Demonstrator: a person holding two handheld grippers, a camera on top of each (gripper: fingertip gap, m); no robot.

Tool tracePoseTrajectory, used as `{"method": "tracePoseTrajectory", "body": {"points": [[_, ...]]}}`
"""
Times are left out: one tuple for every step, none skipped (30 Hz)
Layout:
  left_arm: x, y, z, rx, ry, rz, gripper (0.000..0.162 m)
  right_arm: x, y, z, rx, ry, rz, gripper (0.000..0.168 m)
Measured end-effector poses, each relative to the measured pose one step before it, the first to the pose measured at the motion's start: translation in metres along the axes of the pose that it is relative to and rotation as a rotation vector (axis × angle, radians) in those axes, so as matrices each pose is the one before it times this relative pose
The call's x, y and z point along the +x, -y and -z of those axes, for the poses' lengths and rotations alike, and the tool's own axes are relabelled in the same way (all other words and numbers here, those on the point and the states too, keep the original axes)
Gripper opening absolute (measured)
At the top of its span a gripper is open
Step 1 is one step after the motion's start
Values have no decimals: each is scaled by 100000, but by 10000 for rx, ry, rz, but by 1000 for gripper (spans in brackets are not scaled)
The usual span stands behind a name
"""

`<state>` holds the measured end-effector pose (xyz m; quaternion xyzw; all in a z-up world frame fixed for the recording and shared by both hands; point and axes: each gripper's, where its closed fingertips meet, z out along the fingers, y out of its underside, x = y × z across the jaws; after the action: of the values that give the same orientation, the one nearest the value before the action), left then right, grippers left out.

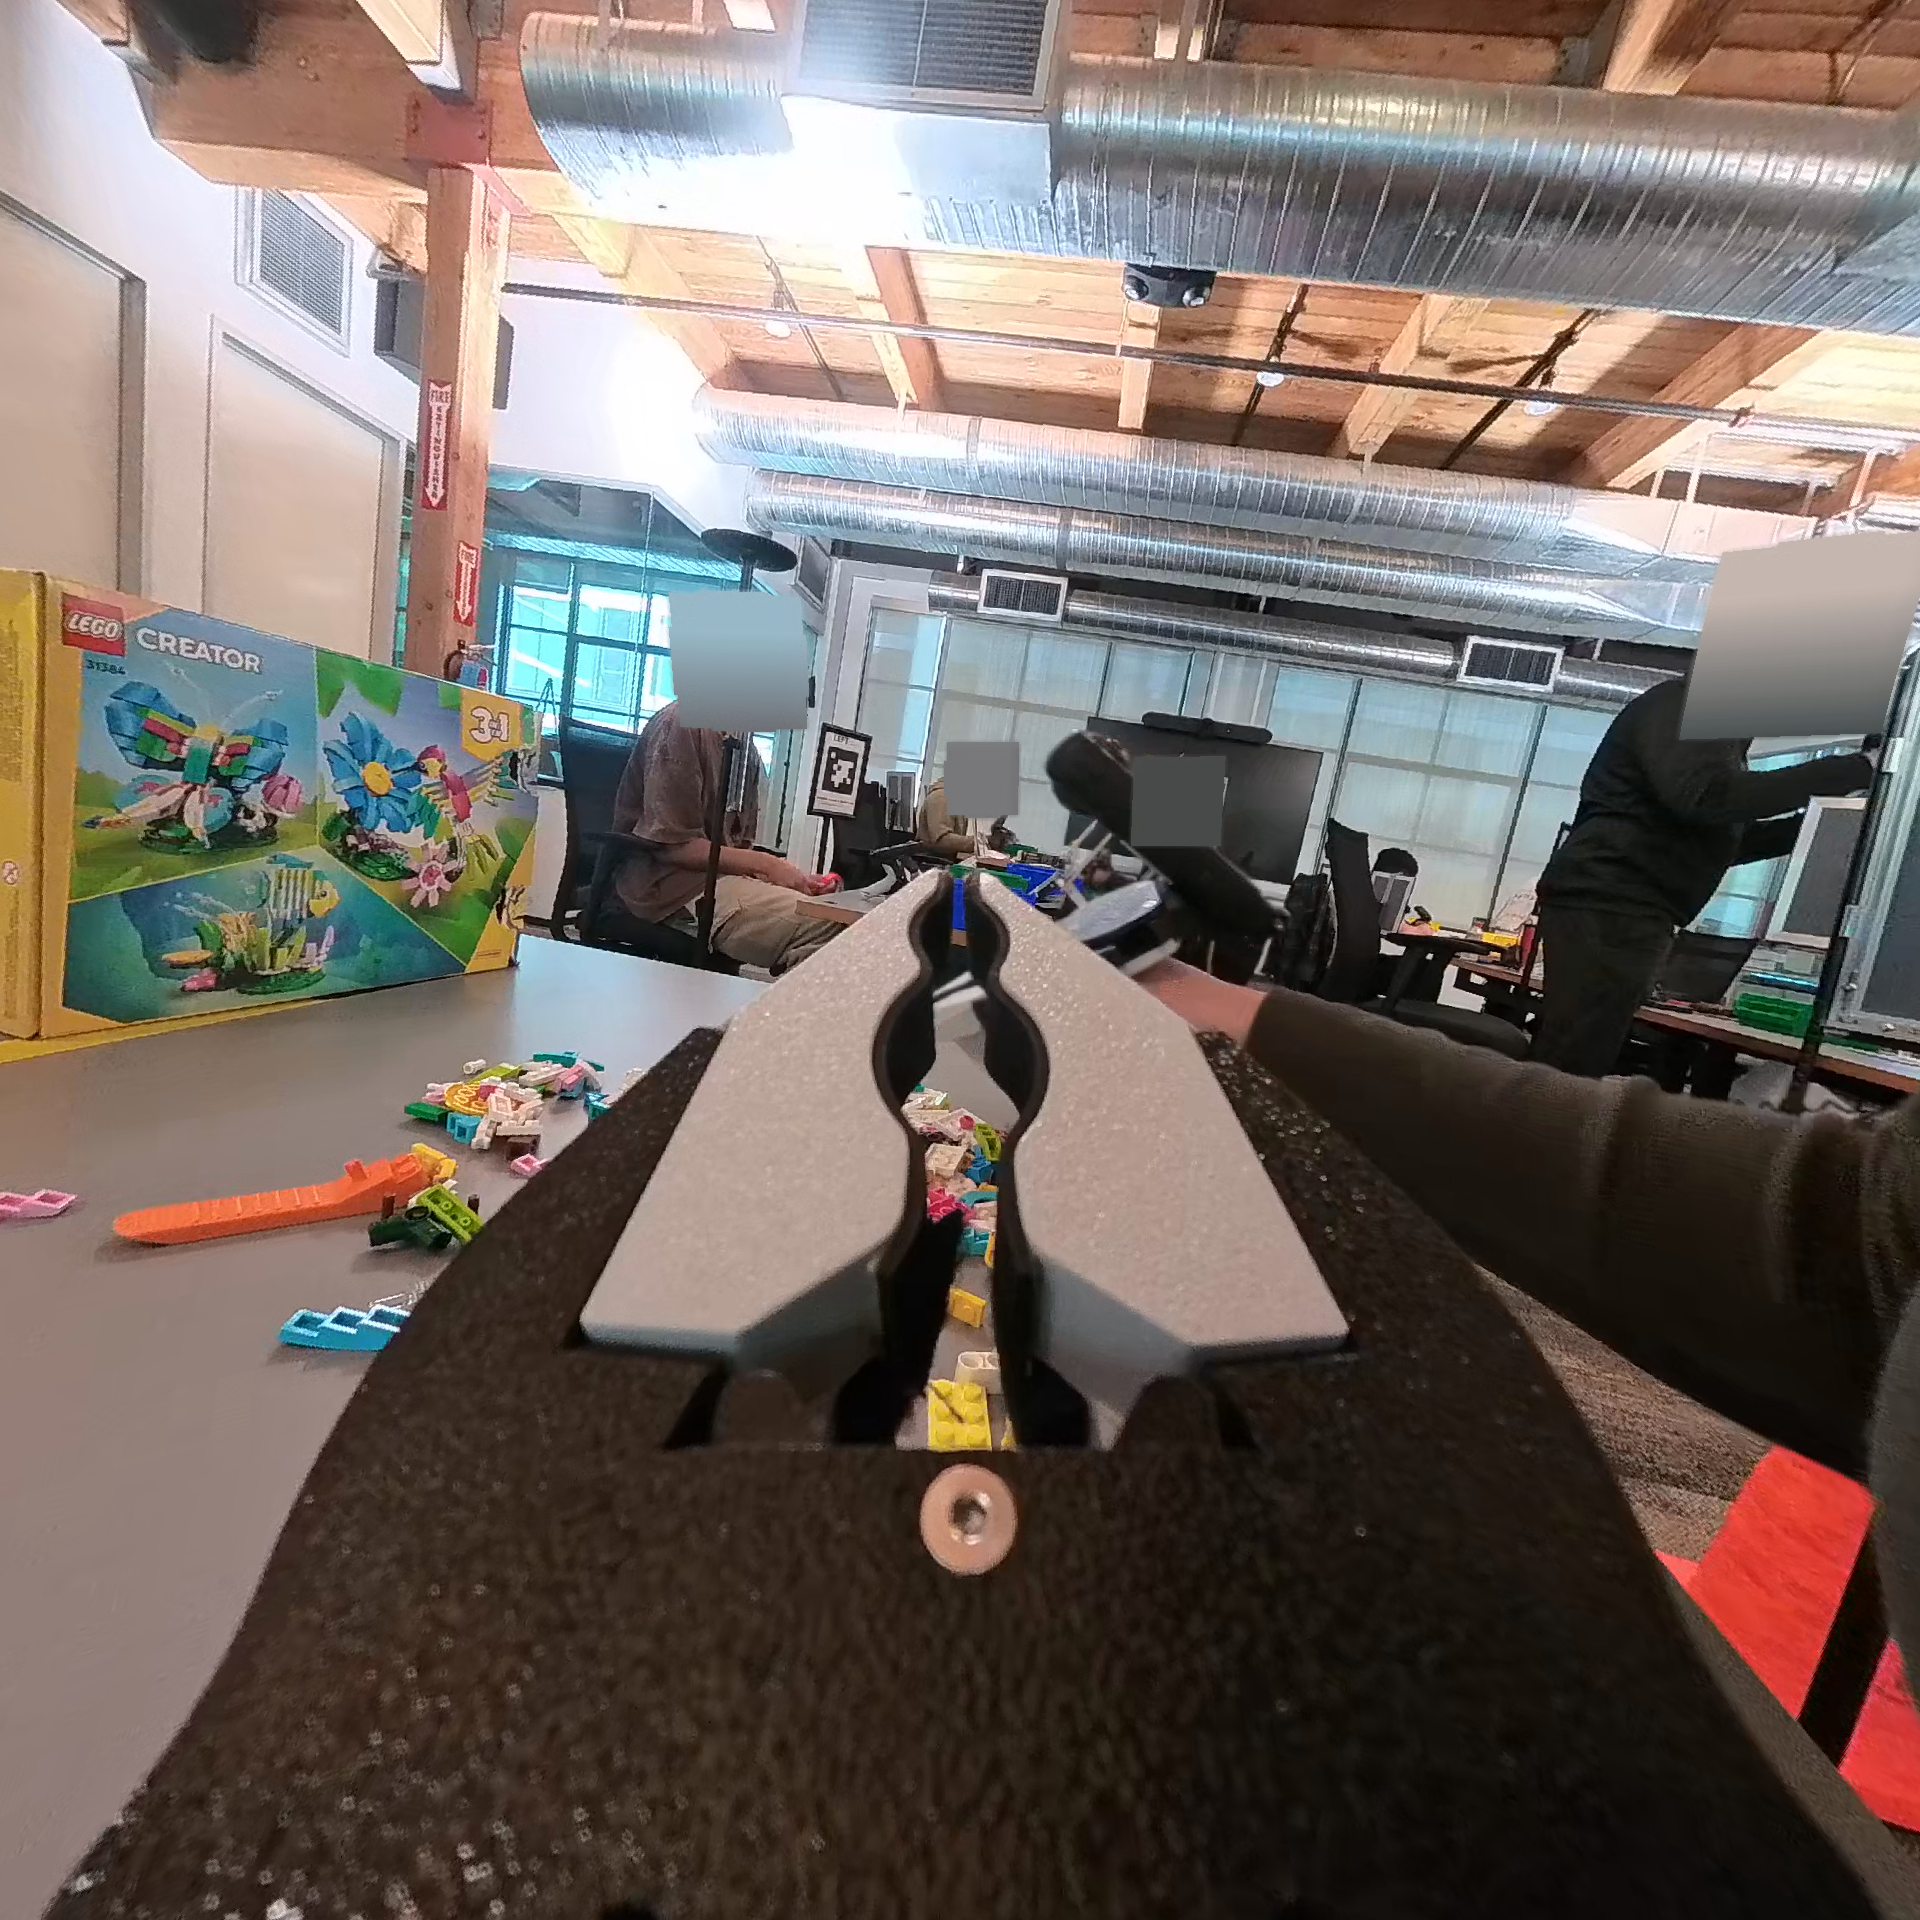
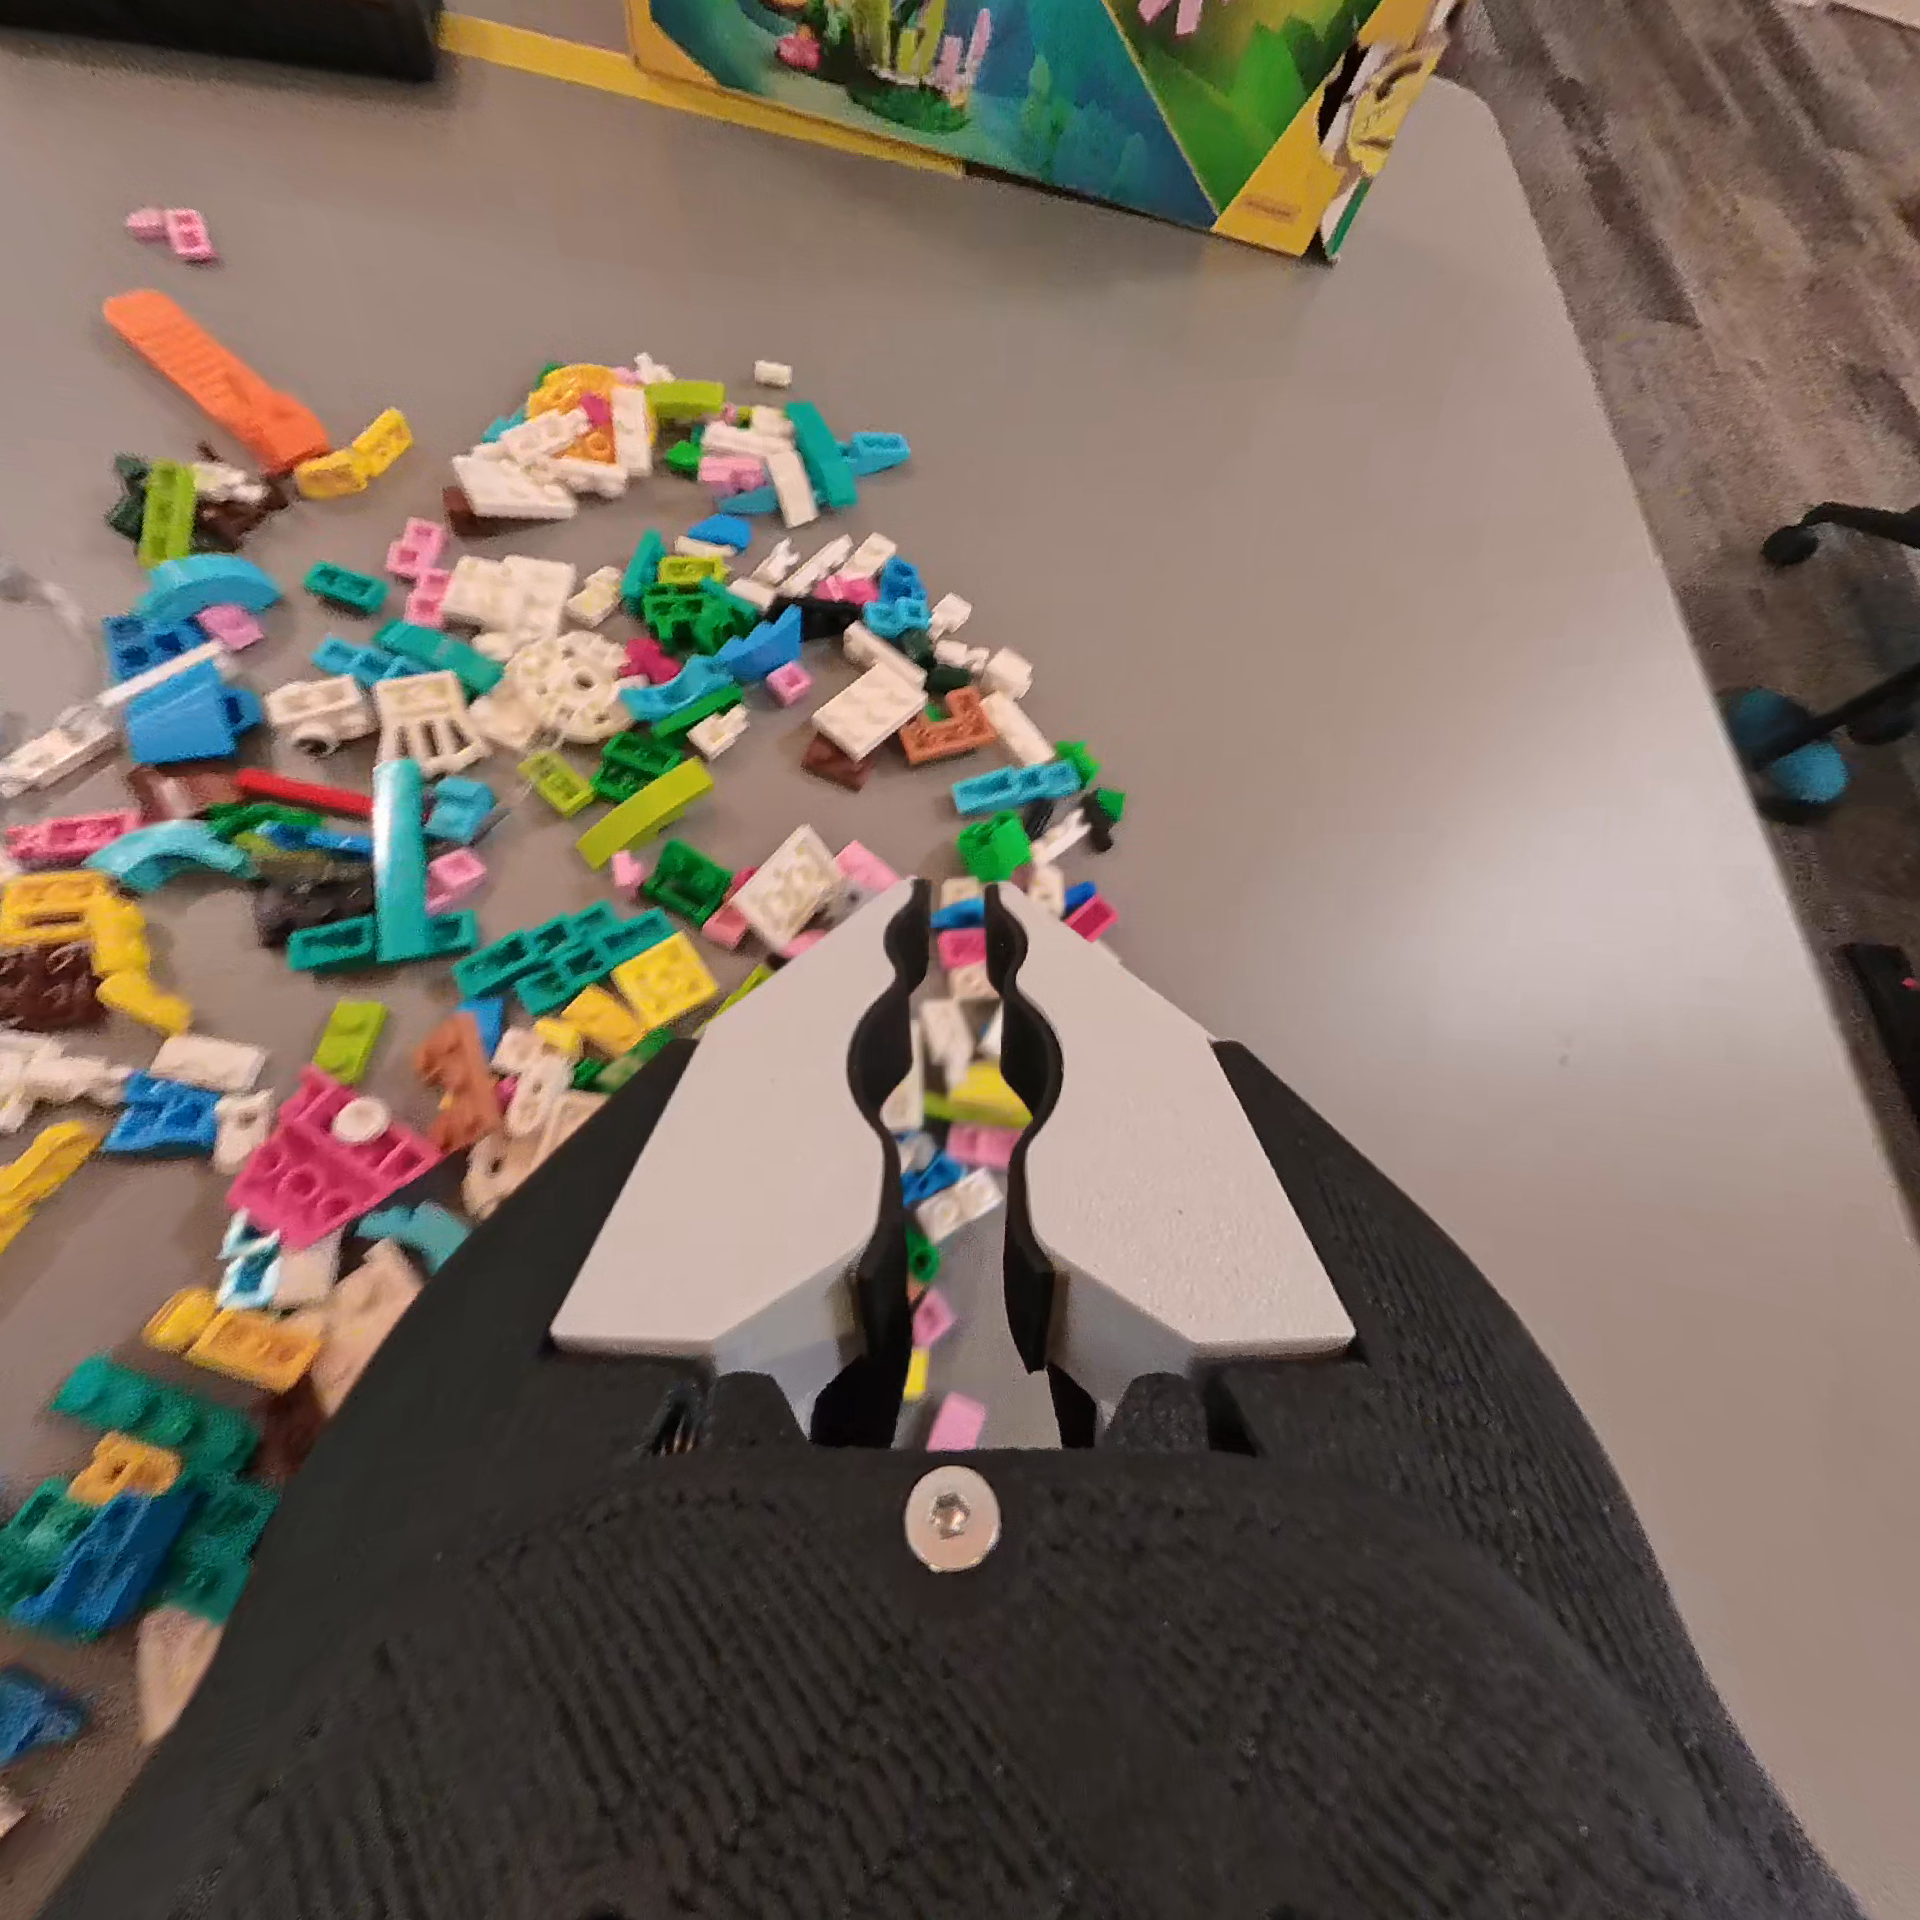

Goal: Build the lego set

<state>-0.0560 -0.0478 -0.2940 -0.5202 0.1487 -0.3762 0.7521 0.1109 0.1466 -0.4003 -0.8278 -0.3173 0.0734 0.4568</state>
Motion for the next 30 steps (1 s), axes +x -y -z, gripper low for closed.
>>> {"method": "tracePoseTrajectory", "body": {"points": [[9, 11, -6, 3, 0, -9, 0, 528, 471, -506, 0, -31, 86, 8], [10, -14, -1, -7, -4, -2, 0, 478, 419, -555, -50, 71, 134, 8], [-2, 5, 6, 1, -1, 3, 0, 510, 326, -590, -111, 111, 146, 8], [-13, 22, 5, 10, 3, 6, 0, 458, 222, -626, -156, 198, 157, 8], [-7, 18, 7, 7, 0, 10, 0, 403, 140, -616, -168, 259, 144, 8], [-22, 13, 2, 5, 6, 11, 0, 369, 40, -601, -178, 282, 124, 8], [-6, -2, 1, -3, 0, 11, 0, 299, -83, -568, -219, 324, 90, 8], [-2, -5, 2, 2, 3, 5, 0, 102, -136, -515, -192, 406, 53, 9], [-13, 4, -1, 1, 1, 4, 0, -52, -144, -432, -170, 455, -3, 9], [12, 2, -8, -4, -9, 8, 0, 0, -164, -352, -173, 353, -31, 10], [-7, -2, 9, 2, 2, 6, 0, 68, -149, -281, -146, 225, 9, 11], [-26, 13, -6, 8, 12, 6, 0, 101, -82, -221, -92, 135, 34, 12], [-18, 2, 0, 0, 8, 10, 0, 106, -49, -188, -66, 89, 11, 12], [-7, -10, -10, -5, -1, 9, 0, 123, -57, -170, -57, 56, 2, 12], [-11, -15, 0, -3, 4, 5, 0, 172, -68, -160, -62, 18, 7, 12], [-13, 8, 4, 3, 6, 4, 0, 223, -135, -150, -81, -16, -2, 12], [-13, 6, -2, 2, 2, 6, 0, 186, -151, -148, -79, 20, -20, 12], [2, -7, 3, 2, 0, 6, 0, 135, -132, -138, -57, 50, -9, 12], [-13, 1, 0, -1, 2, 5, 0, 110, -64, -91, -11, 50, 23, 12], [-12, 3, -1, 0, 1, 4, 0, 93, 74, -49, 69, 54, 11, 11], [-2, -1, 1, -1, 3, 3, 0, 34, -82, -60, -41, 69, 18, 11], [-14, -6, -5, -3, 6, 2, 0, -17, -96, -89, -49, 81, 27, 9], [-8, -10, -3, -6, 1, 1, 0, -8, -81, -96, -42, 35, 57, 7], [2, -9, -11, -3, -2, 0, 0, -4, 49, -20, 43, 9, 68, 1], [-4, -6, -5, -3, -2, 2, 0, -76, 17, -33, 12, 45, 49, 0], [-10, 5, 6, 0, 4, 3, 0, -11, 24, -46, -1, -7, 19, 0], [-6, 10, 3, 4, 1, 3, 0, -4, 66, -5, 15, -41, 46, 0], [-2, -4, -6, -1, -2, 3, 0, -74, 164, 25, 53, -22, 62, 0], [10, -12, -2, -6, -3, 0, 0, -211, 285, 39, 93, 16, 46, 0], [-7, 6, 5, 1, -1, -2, 0, -249, 301, 31, 73, 20, 59, 0]]}}
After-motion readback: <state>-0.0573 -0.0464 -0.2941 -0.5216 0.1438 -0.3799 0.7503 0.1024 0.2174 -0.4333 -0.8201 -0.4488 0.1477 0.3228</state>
